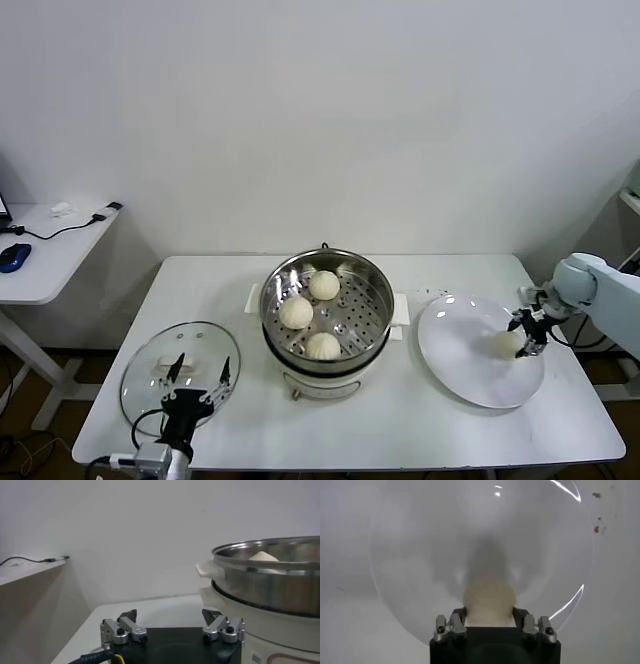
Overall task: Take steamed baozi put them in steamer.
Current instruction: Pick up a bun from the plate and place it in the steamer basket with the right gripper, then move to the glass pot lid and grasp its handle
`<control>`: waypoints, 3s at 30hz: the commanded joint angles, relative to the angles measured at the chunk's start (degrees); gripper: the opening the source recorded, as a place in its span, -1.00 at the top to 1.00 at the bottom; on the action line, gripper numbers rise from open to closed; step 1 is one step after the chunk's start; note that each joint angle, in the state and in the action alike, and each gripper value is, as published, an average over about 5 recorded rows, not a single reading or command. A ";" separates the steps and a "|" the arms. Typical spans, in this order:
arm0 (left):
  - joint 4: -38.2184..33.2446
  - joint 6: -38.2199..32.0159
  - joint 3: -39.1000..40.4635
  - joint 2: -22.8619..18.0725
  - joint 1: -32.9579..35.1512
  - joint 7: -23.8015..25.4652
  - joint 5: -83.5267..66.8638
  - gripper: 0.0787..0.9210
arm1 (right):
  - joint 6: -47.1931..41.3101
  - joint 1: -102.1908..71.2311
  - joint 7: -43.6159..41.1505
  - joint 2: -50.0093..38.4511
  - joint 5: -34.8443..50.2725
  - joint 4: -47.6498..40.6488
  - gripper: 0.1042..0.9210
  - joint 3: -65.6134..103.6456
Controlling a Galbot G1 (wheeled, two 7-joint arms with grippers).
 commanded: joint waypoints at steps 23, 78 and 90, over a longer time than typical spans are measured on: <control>-1.71 0.42 0.36 0.69 -0.03 0.02 0.21 -0.77 | -12.45 51.28 2.98 8.22 46.15 33.90 -0.28 -26.06; -1.65 3.53 0.19 1.21 -0.92 0.78 -3.59 -0.77 | -13.41 35.99 8.85 21.65 35.28 24.82 -0.71 -30.07; -2.85 5.50 -0.53 1.50 -1.38 -2.11 -9.82 -0.77 | -11.95 36.86 18.75 10.92 54.13 23.27 -0.76 -11.72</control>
